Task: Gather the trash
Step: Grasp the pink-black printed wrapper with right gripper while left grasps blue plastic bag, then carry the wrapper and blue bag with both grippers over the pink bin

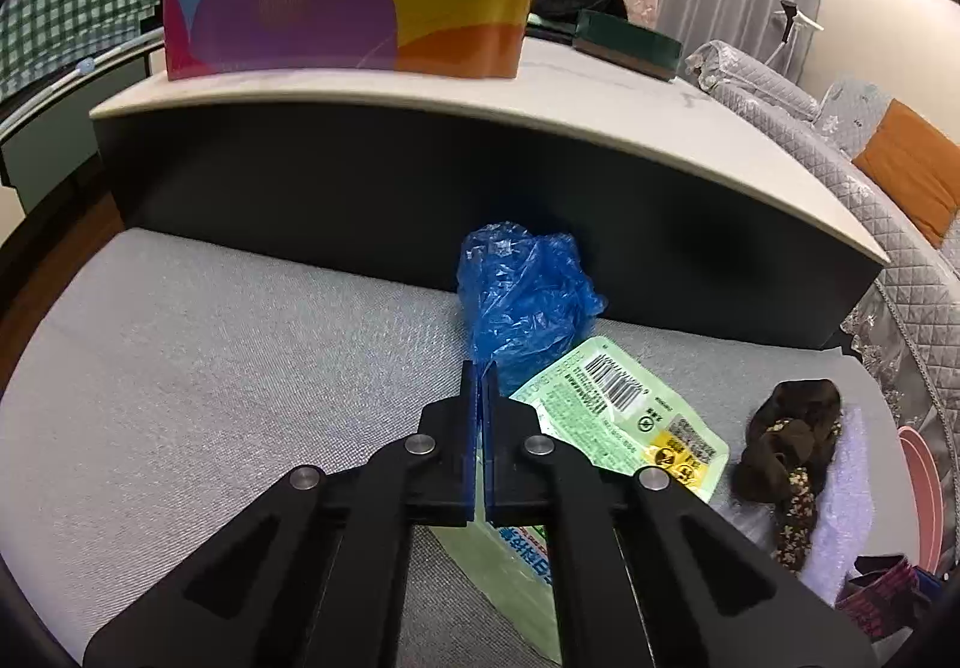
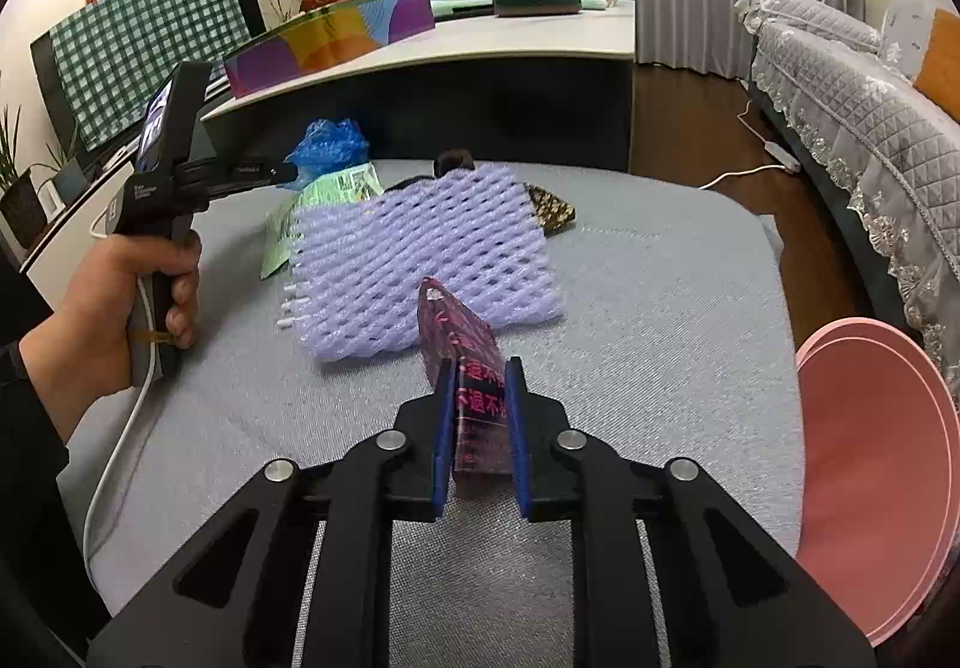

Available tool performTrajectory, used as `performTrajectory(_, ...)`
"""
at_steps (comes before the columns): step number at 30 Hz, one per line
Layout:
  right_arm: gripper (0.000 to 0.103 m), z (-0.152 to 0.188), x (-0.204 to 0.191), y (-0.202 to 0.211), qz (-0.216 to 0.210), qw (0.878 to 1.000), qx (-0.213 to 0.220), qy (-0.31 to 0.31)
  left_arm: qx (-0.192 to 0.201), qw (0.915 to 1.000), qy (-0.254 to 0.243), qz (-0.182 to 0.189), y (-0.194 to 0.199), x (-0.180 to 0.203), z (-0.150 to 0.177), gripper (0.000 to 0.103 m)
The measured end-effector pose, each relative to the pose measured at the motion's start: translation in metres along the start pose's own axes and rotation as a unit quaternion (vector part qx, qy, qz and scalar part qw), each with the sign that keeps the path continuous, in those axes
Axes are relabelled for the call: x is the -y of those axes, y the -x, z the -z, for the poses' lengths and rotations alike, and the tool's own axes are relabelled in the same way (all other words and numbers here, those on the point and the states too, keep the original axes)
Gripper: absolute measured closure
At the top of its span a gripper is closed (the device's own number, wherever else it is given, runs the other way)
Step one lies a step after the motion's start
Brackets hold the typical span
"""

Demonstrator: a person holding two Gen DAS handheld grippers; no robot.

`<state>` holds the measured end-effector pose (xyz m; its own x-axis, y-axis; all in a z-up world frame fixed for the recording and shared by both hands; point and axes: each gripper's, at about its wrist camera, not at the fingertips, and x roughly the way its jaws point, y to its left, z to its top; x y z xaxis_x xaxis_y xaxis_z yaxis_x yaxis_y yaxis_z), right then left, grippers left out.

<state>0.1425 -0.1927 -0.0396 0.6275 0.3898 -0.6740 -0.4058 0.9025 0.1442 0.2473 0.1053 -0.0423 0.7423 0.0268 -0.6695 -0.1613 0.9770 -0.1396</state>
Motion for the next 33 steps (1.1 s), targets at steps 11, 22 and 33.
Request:
performTrajectory(11, 0.090, -0.010, 0.003, 0.037, 0.028, 0.998, 0.050, -0.008, 0.040, 0.9986, -0.036, 0.002, 0.062, 0.021, 0.002, 0.102)
performTrajectory(22, 0.090, -0.014, 0.014, 0.085, 0.062, 0.993, 0.096, -0.034, 0.067, 0.9954, -0.059, 0.035, 0.143, 0.041, 0.022, 0.102)
performTrajectory(33, 0.090, -0.018, 0.019, 0.135, 0.089, 0.985, 0.145, -0.040, 0.077, 0.9918, -0.081, 0.062, 0.190, 0.063, 0.049, 0.102)
